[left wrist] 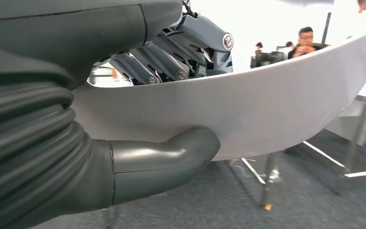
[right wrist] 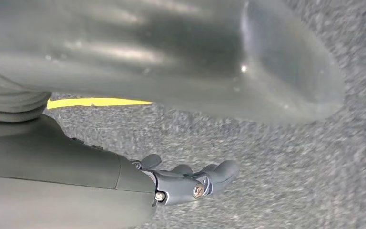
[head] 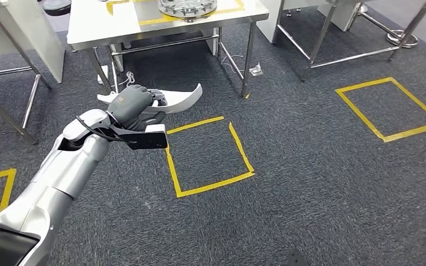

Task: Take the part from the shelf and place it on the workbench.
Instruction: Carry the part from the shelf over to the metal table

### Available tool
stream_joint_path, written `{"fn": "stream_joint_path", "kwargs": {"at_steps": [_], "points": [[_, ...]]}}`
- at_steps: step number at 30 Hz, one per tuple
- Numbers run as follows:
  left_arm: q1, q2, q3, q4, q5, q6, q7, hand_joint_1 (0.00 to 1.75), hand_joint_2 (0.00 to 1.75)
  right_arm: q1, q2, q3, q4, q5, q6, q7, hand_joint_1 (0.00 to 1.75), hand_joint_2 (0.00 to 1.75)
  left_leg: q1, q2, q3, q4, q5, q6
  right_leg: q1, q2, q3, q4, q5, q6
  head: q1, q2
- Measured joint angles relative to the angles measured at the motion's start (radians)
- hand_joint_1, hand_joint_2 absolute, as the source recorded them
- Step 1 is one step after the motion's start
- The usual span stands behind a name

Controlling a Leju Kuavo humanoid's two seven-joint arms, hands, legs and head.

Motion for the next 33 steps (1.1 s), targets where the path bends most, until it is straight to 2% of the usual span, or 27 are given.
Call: {"fn": "stream_joint_path", "kwargs": {"at_steps": [2, 3, 4, 5, 6, 8, 9, 10, 11, 13, 15, 16, 18, 19, 20, 21, 22, 23, 25, 27, 30, 33], "points": [[-0.002, -0.006, 0.0, 0.005, 0.001, -0.001, 0.0, 1.71, 1.75, -0.001, 0.0, -0.002, 0.0, -0.004, 0.005, 0.013, 0.0, 0.0, 0.005, -0.015, 0.001, -0.004, 0.003, 0.007, -0.005, 0.068, -0.049, 0.105, -0.054, 0.009, 0.003, 0.0], [-0.002, -0.01, -0.001, 0.009, 0.002, -0.004, 0.001, 1.71, 1.75, -0.001, 0.0, -0.004, 0.0, -0.006, 0.01, 0.019, 0.0, 0.0, 0.005, -0.023, 0.0, -0.003, 0.003, 0.008, -0.006, 0.087, -0.085, 0.174, -0.081, 0.012, 0.005, 0.0], [-0.002, -0.013, -0.002, 0.014, 0.002, -0.008, 0.004, 1.71, 1.75, 0.0, -0.001, -0.007, 0.0, -0.007, 0.015, 0.024, 0.0, 0.0, 0.005, -0.031, 0.0, -0.002, 0.002, 0.009, -0.006, 0.096, -0.115, 0.229, -0.096, 0.014, 0.006, 0.0], [-0.001, -0.015, -0.002, 0.019, 0.003, -0.013, 0.007, 1.71, 1.75, 0.001, -0.002, -0.009, 0.0, -0.006, 0.02, 0.026, 0.0, 0.0, 0.005, -0.039, 0.0, 0.0, 0.002, 0.008, -0.006, 0.098, -0.133, 0.252, -0.092, 0.015, 0.007, 0.0], [-0.002, -0.015, -0.003, 0.024, 0.004, -0.016, 0.011, 1.71, 1.75, 0.001, -0.002, -0.011, 0.0, -0.004, 0.021, 0.025, 0.0, 0.0, 0.006, -0.044, 0.0, 0.002, 0.0, 0.007, -0.007, 0.099, -0.13, 0.233, -0.068, 0.015, 0.007, 0.0], [-0.004, -0.015, -0.003, 0.033, 0.007, -0.021, 0.014, 1.71, 1.75, 0.001, -0.002, -0.012, 0.0, 0.005, 0.019, 0.023, 0.0, 0.0, 0.008, -0.053, -0.001, 0.008, -0.003, 0.002, -0.01, 0.1, -0.08, 0.107, 0.003, 0.014, 0.008, 0.0], [-0.007, -0.014, -0.003, 0.037, 0.009, -0.023, 0.014, 1.71, 1.75, 0.0, -0.002, -0.012, 0.0, 0.01, 0.018, 0.022, 0.0, 0.0, 0.007, -0.057, -0.002, 0.012, -0.006, -0.004, -0.009, 0.102, -0.052, 0.044, 0.028, 0.012, 0.009, 0.0], [-0.009, -0.014, -0.003, 0.041, 0.01, -0.024, 0.014, 1.71, 1.75, 0.0, -0.002, -0.012, 0.0, 0.013, 0.016, 0.022, 0.0, 0.0, 0.006, -0.06, -0.004, 0.015, -0.008, -0.009, -0.008, 0.104, -0.034, 0.003, 0.04, 0.008, 0.009, 0.0], [-0.012, -0.013, -0.003, 0.045, 0.011, -0.024, 0.013, 1.71, 1.75, -0.001, -0.002, -0.011, 0.0, 0.016, 0.016, 0.022, 0.0, 0.0, 0.004, -0.062, -0.005, 0.015, -0.008, -0.016, -0.007, 0.106, -0.026, -0.016, 0.041, 0.002, 0.009, 0.0], [-0.015, -0.011, -0.003, 0.052, 0.011, -0.024, 0.012, 1.71, 1.75, -0.002, -0.001, -0.011, 0.0, 0.017, 0.015, 0.022, 0.0, 0.0, 0.004, -0.063, -0.006, 0.013, -0.007, -0.028, -0.005, 0.105, -0.025, -0.018, 0.043, -0.014, 0.009, 0.0], [-0.019, -0.009, -0.003, 0.059, 0.011, -0.023, 0.012, 1.71, 1.75, -0.002, -0.001, -0.012, 0.0, 0.017, 0.019, 0.022, 0.0, 0.0, 0.006, -0.056, -0.017, 0.033, -0.022, -0.04, -0.006, 0.103, -0.023, -0.021, 0.047, -0.028, 0.008, 0.0], [-0.021, -0.008, -0.003, 0.063, 0.011, -0.022, 0.012, 1.71, 1.75, -0.002, 0.0, -0.012, 0.0, 0.017, 0.022, 0.022, 0.0, 0.0, 0.007, -0.051, -0.034, 0.069, -0.043, -0.045, -0.008, 0.102, -0.022, -0.023, 0.049, -0.033, 0.007, 0.0], [-0.025, -0.007, -0.004, 0.07, 0.011, -0.018, 0.013, 1.71, 1.75, -0.002, 0.0, -0.012, 0.0, 0.017, 0.025, 0.023, 0.0, 0.0, 0.008, -0.044, -0.092, 0.189, -0.102, -0.05, -0.007, 0.1, -0.022, -0.023, 0.048, -0.039, 0.005, 0.0], [-0.025, -0.007, -0.004, 0.074, 0.011, -0.016, 0.014, 1.71, 1.75, -0.001, 0.0, -0.012, 0.0, 0.017, 0.025, 0.024, 0.0, 0.0, 0.008, -0.043, -0.12, 0.246, -0.12, -0.051, -0.006, 0.1, -0.022, -0.022, 0.047, -0.041, 0.005, 0.0], [-0.023, -0.007, -0.004, 0.078, 0.011, -0.014, 0.015, 1.71, 1.75, -0.001, 0.0, -0.012, 0.0, 0.017, 0.025, 0.025, 0.0, 0.0, 0.008, -0.043, -0.136, 0.276, -0.121, -0.051, -0.006, 0.099, -0.021, -0.022, 0.046, -0.042, 0.005, 0.0], [-0.022, -0.007, -0.004, 0.081, 0.011, -0.013, 0.016, 1.71, 1.75, -0.001, 0.0, -0.012, 0.0, 0.017, 0.025, 0.025, 0.0, 0.0, 0.008, -0.043, -0.135, 0.27, -0.105, -0.049, -0.006, 0.1, -0.021, -0.022, 0.045, -0.042, 0.005, 0.0], [-0.023, -0.007, -0.005, 0.085, 0.011, -0.013, 0.017, 1.71, 1.75, -0.001, 0.0, -0.012, 0.0, 0.018, 0.024, 0.025, 0.0, 0.0, 0.008, -0.043, -0.116, 0.228, -0.074, -0.045, -0.005, 0.1, -0.02, -0.021, 0.044, -0.041, 0.005, 0.0], [-0.025, -0.007, -0.005, 0.087, 0.011, -0.011, 0.019, 1.71, 1.75, -0.001, 0.0, -0.012, 0.0, 0.018, 0.022, 0.025, 0.0, 0.0, 0.007, -0.042, -0.085, 0.163, -0.039, -0.039, -0.005, 0.1, -0.019, -0.021, 0.043, -0.04, 0.004, 0.0], [-0.029, -0.007, -0.005, 0.088, 0.011, -0.002, 0.021, 1.71, 1.75, -0.002, 0.0, -0.012, 0.0, 0.019, 0.015, 0.025, 0.0, 0.0, 0.002, -0.037, -0.029, 0.05, -0.004, -0.028, -0.002, 0.1, -0.019, -0.021, 0.04, -0.032, 0.005, 0.0], [-0.028, -0.008, -0.005, 0.087, 0.011, 0.009, 0.022, 1.71, 1.75, -0.002, -0.001, -0.012, 0.0, 0.017, 0.009, 0.026, 0.0, 0.0, -0.002, -0.035, -0.01, 0.012, -0.004, -0.023, 0.002, 0.098, -0.02, -0.021, 0.038, -0.024, 0.006, 0.0], [-0.023, -0.007, -0.005, 0.087, 0.018, 0.015, 0.017, 1.71, 1.75, -0.004, -0.001, -0.014, 0.0, 0.007, 0.01, 0.037, 0.0, 0.0, -0.001, -0.04, -0.012, 0.007, 0.0, -0.022, 0.003, 0.096, -0.017, -0.029, 0.042, -0.026, 0.007, 0.0], [-0.018, -0.008, -0.005, 0.083, 0.023, 0.014, 0.01, 1.71, 1.75, -0.006, -0.002, -0.016, 0.0, 0.004, 0.023, 0.04, 0.0, 0.0, 0.001, -0.039, -0.006, -0.001, 0.0, -0.003, 0.001, 0.095, -0.011, -0.037, 0.04, -0.007, 0.007, 0.0]]}}
